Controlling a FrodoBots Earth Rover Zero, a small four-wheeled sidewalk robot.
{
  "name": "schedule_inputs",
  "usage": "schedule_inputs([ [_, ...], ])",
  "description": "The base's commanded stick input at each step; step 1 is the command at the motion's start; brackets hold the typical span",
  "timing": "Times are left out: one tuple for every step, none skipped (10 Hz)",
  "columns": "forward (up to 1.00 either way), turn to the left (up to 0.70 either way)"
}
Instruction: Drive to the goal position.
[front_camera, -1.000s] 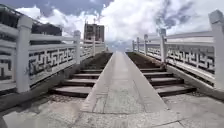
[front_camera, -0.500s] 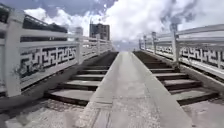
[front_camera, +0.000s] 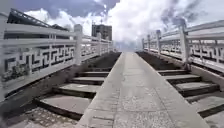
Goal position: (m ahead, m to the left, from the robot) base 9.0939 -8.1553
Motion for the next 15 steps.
schedule_inputs([
  [0.7,-0.14],
  [0.7,-0.14],
  [0.7,-0.14],
  [0.7,-0.08],
  [0.7,0.0],
  [0.7,0.0],
  [0.7,0.0],
  [0.7,0.0],
  [0.7,0.0],
  [0.7,0.0],
  [0.7,0.0],
  [0.7,0.0],
  [0.7,0.0],
  [0.7,0.0],
  [0.7,0.0],
])
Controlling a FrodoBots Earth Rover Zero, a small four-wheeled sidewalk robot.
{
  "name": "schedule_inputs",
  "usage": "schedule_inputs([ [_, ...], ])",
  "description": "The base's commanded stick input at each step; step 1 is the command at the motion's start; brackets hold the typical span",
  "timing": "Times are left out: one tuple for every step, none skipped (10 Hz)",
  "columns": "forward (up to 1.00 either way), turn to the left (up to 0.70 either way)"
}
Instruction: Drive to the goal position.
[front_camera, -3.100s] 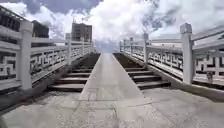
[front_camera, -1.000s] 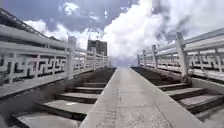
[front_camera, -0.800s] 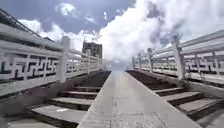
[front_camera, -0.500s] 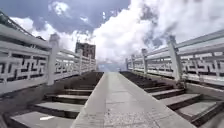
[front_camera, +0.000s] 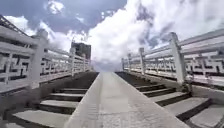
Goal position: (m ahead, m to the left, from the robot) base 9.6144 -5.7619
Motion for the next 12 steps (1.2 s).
schedule_inputs([
  [0.7,0.14],
  [0.7,0.14],
  [0.7,0.14],
  [0.7,0.14],
  [0.7,0.0],
  [0.7,0.0],
  [0.7,0.0],
  [0.7,0.0],
  [0.7,0.0],
  [0.7,0.0],
  [0.7,0.0],
  [0.7,0.0],
])
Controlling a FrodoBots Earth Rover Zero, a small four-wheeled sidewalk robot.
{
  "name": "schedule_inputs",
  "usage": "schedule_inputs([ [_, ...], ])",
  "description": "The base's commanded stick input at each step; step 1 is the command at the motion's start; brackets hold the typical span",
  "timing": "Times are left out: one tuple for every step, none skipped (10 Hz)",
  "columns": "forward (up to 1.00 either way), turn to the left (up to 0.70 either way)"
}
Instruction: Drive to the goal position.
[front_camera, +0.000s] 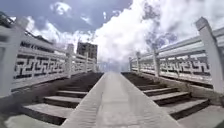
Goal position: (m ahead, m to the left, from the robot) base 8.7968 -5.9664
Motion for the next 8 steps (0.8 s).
schedule_inputs([
  [0.7,0.0],
  [0.7,0.0],
  [0.7,0.0],
  [0.7,0.0],
  [0.7,-0.06],
  [0.7,-0.14],
  [0.7,-0.14],
  [0.7,-0.03],
])
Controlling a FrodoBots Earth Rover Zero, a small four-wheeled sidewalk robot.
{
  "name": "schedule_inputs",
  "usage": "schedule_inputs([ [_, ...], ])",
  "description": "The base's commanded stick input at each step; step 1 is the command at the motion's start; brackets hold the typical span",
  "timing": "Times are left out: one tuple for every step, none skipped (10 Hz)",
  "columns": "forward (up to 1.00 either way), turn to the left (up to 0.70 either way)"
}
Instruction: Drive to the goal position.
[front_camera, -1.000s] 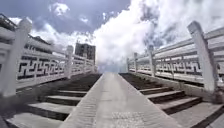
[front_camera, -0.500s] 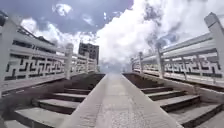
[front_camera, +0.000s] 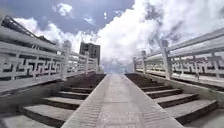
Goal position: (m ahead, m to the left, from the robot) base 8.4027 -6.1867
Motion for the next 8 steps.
schedule_inputs([
  [0.7,0.0],
  [0.7,0.0],
  [0.7,0.0],
  [0.7,0.14],
  [0.7,0.14],
  [0.7,0.14],
  [0.7,0.07],
  [0.7,0.0],
])
